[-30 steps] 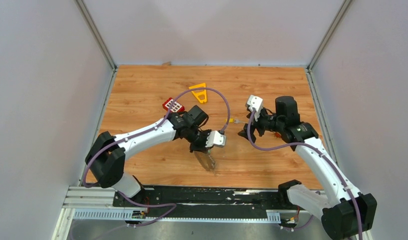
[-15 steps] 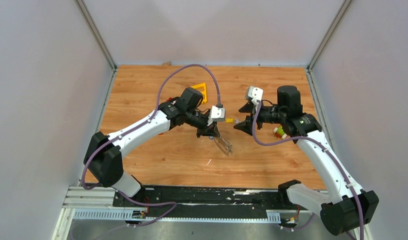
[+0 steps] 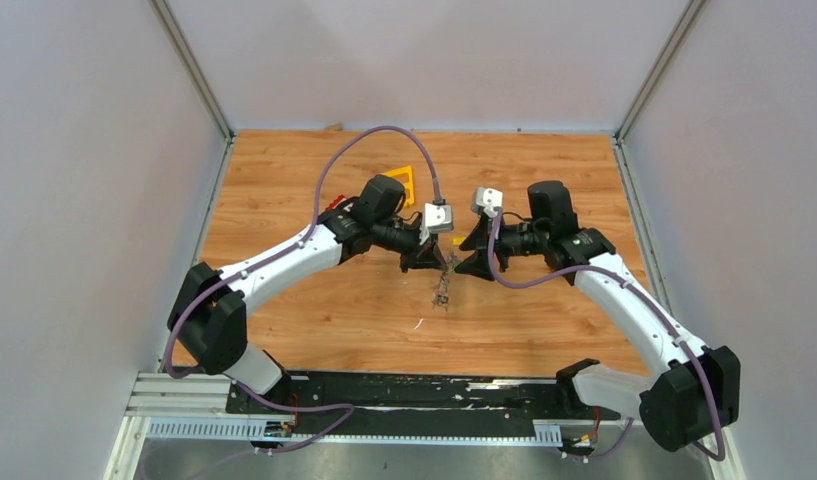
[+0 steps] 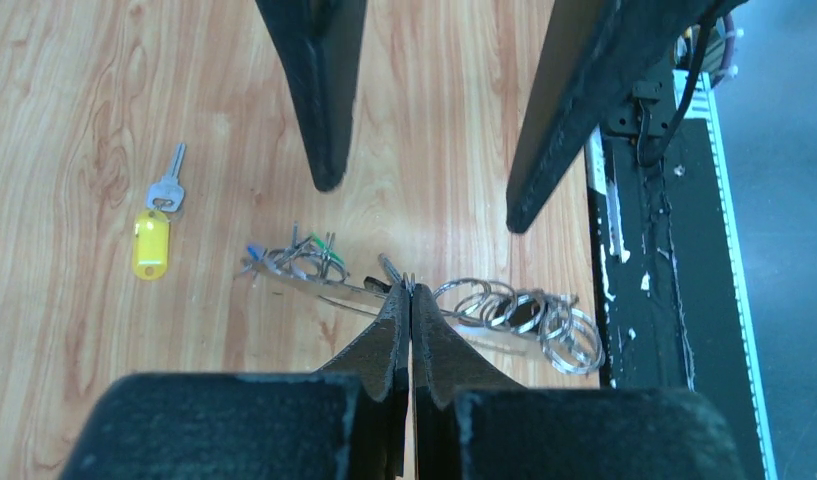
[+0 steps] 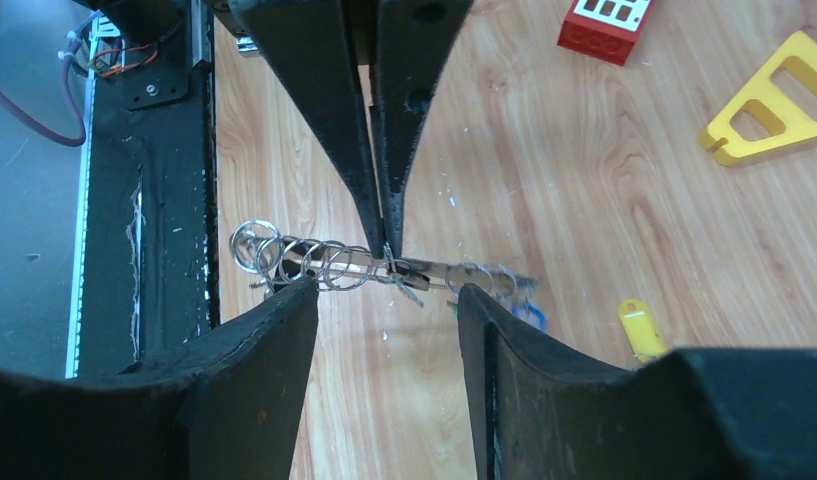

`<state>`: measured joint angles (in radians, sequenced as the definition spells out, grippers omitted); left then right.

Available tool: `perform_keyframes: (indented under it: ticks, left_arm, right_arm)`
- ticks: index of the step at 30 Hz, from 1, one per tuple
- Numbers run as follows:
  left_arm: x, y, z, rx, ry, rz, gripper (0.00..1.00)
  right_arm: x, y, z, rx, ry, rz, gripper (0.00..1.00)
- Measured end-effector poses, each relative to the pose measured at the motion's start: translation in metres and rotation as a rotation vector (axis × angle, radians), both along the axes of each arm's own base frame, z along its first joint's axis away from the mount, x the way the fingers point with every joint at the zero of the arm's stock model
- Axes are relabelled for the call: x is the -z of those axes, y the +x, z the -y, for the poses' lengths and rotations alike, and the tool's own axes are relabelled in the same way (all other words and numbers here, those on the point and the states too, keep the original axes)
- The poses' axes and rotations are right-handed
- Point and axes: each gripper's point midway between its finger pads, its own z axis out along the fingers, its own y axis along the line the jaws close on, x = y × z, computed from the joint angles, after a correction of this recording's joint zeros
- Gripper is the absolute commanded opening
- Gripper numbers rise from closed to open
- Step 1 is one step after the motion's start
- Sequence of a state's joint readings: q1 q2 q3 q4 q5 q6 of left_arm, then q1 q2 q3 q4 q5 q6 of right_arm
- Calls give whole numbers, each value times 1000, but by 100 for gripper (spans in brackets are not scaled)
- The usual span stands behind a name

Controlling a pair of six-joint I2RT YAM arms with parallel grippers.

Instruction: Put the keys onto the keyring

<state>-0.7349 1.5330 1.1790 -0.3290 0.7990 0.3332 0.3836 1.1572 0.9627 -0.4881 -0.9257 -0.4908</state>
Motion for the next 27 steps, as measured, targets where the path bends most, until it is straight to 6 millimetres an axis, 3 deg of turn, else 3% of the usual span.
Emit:
perform_keyframes:
  ticks: [12,27]
  left_arm:
    - [5,-7,5,-10,-48,-79,0]
    - [1,-19,8,56,-100,-110,0]
  right_arm:
    - [16,-4,-8,-30,-26,2,54]
    - [34,2,-7,-42,-79,23,48]
